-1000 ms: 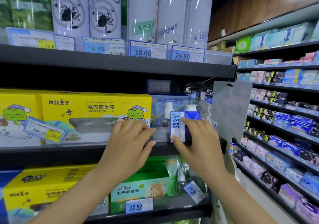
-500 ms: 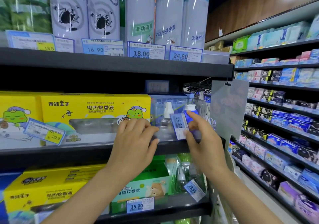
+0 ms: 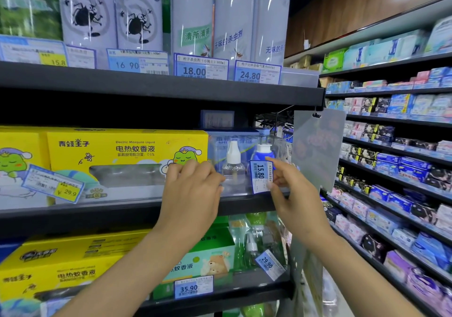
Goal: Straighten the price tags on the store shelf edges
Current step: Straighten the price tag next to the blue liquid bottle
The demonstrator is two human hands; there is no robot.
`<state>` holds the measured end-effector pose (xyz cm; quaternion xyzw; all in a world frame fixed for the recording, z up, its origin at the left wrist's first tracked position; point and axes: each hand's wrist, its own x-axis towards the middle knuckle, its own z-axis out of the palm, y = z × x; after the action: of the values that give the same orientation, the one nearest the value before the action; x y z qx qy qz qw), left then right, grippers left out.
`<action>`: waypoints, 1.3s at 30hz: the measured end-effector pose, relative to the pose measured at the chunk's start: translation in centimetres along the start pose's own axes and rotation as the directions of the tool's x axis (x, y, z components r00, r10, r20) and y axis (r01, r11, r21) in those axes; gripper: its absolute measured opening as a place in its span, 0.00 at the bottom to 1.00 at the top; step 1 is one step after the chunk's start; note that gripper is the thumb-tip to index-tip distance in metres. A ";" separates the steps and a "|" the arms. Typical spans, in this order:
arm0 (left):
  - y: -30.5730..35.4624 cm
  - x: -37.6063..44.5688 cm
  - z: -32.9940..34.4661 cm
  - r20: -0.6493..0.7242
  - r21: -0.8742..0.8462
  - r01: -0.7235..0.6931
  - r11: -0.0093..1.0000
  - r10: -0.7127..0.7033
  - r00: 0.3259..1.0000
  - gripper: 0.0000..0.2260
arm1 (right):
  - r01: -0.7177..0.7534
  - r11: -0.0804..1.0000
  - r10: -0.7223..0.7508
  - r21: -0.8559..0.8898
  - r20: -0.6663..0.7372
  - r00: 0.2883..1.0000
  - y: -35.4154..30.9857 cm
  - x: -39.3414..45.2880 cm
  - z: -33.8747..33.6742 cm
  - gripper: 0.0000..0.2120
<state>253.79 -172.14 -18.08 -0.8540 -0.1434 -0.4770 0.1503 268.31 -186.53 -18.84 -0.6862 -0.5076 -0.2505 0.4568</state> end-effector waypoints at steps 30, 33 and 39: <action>1.8 0.7 1.5 -0.013 -0.007 0.027 1.000 -0.027 1.000 0.13 | 0.063 0.997 -0.063 0.039 -0.002 0.998 0.1 3.3 -0.3 0.18; 1.9 0.6 1.5 -0.012 0.030 0.042 0.999 -0.042 0.999 0.13 | 0.094 0.996 -0.094 0.005 0.012 0.996 0.2 3.5 0.0 0.18; 1.7 0.6 1.7 -0.015 -0.005 0.056 0.998 -0.056 0.998 0.15 | 0.287 0.923 -0.280 -0.258 0.066 0.958 0.9 3.7 0.2 0.19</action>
<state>256.10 -172.97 -18.58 -0.8465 -0.1649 -0.4876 0.1359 270.43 -184.70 -16.31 -0.6638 -0.5698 -0.3698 0.3129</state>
